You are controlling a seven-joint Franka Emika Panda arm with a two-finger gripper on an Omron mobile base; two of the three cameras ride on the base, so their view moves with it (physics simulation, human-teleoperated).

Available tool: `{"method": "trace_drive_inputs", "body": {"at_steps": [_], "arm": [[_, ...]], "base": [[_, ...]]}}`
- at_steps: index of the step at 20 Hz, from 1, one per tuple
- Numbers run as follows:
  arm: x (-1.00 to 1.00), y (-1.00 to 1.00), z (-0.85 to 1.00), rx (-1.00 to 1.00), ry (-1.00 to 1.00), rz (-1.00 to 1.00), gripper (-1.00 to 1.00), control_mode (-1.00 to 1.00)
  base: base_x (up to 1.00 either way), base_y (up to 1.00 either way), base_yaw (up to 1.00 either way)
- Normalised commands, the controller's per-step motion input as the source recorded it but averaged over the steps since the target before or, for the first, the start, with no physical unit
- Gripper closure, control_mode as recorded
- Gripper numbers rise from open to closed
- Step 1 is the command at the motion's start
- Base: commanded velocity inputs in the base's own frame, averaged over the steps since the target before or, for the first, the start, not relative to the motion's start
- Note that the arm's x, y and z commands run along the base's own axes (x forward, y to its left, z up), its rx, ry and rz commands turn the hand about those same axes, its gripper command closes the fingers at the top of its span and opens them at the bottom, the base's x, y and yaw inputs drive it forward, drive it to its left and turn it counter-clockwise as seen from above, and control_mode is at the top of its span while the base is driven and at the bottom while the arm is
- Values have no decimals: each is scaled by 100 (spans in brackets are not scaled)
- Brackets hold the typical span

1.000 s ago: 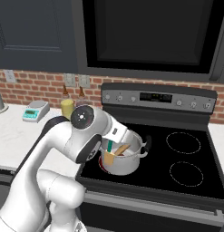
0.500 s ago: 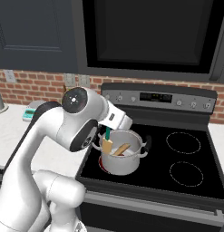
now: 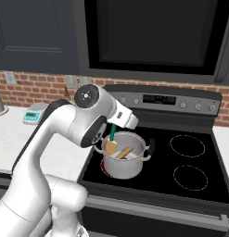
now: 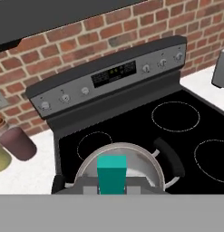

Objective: Put the tomato and sweet potato in the pot. Retrieve the spatula and lightly stir the vegetables in the pot.

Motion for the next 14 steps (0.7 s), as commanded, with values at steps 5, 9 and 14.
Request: {"method": "trace_drive_inputs", "body": {"at_steps": [5, 9, 14], "arm": [[35, 0, -50, 0, -15, 1, 100, -100], [28, -1, -33, 0, -17, 1, 100, -100], [24, -13, -29, -1, -2, 0, 100, -100]], "base": [[0, 0, 0], [0, 0, 0], [0, 0, 0]]}}
